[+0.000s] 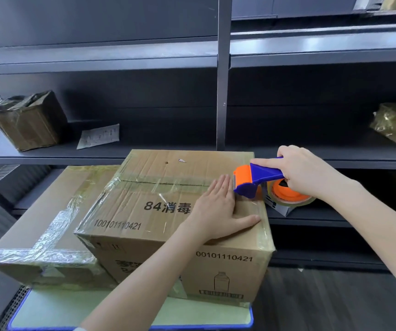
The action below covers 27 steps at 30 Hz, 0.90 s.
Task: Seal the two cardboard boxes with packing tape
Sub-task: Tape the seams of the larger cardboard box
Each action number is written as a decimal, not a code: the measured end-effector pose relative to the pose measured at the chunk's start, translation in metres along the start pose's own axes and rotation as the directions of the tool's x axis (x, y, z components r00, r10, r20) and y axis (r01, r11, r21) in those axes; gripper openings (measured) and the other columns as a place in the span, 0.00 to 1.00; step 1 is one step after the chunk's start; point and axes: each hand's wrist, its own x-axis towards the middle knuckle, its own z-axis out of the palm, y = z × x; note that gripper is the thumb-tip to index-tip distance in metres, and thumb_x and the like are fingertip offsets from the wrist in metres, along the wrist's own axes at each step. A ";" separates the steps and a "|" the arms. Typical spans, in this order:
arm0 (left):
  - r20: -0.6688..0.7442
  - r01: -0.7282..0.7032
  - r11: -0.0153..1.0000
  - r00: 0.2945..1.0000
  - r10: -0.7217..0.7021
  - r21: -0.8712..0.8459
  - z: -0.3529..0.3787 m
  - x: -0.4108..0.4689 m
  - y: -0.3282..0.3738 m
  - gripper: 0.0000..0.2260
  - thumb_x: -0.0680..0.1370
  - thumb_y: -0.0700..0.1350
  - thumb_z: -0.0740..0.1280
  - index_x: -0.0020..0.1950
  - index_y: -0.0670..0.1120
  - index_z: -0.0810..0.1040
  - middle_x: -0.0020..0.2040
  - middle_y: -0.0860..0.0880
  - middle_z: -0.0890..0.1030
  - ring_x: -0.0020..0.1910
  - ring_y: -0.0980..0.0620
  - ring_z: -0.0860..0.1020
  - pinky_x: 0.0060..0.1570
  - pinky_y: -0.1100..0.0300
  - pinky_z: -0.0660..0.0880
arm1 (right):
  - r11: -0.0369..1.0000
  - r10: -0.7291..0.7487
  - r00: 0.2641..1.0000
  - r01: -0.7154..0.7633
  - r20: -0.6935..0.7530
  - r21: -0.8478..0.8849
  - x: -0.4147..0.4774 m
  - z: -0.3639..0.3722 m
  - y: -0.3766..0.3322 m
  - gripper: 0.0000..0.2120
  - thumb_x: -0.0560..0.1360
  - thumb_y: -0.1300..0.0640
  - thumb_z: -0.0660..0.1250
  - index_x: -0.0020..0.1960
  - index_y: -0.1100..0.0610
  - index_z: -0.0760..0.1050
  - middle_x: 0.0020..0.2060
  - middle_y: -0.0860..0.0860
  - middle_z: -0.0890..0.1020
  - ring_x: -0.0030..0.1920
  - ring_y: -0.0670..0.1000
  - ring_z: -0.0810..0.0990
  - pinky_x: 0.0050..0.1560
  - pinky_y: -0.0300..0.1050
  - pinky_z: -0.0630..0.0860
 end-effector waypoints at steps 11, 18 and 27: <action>-0.028 -0.019 1.000 0.999 0.018 -0.017 0.009 -0.003 -0.003 0.50 0.66 0.76 0.39 0.77 0.43 0.42 0.78 0.47 0.44 0.76 0.54 0.41 0.70 0.61 0.36 | 0.992 -0.016 0.999 0.012 0.033 0.125 -0.011 0.006 0.010 0.35 0.76 0.59 0.62 0.74 0.38 0.47 0.46 0.49 0.65 0.44 0.46 0.61 0.42 0.39 0.61; -0.005 -0.010 0.999 1.000 0.009 -0.045 0.005 -0.002 -0.003 0.50 0.65 0.76 0.40 0.77 0.44 0.42 0.78 0.49 0.43 0.75 0.55 0.40 0.69 0.63 0.36 | 0.987 0.097 0.994 -0.104 0.057 0.121 -0.043 0.013 0.063 0.38 0.74 0.65 0.59 0.71 0.33 0.46 0.46 0.48 0.66 0.45 0.48 0.67 0.43 0.40 0.64; -0.015 -0.064 0.997 0.998 0.064 0.042 -0.008 0.013 0.024 0.45 0.72 0.72 0.47 0.77 0.40 0.42 0.78 0.45 0.43 0.76 0.53 0.41 0.69 0.61 0.36 | 0.992 0.123 0.992 -0.123 0.034 0.012 -0.050 0.033 0.062 0.36 0.76 0.59 0.59 0.73 0.36 0.44 0.49 0.50 0.66 0.44 0.47 0.60 0.45 0.38 0.62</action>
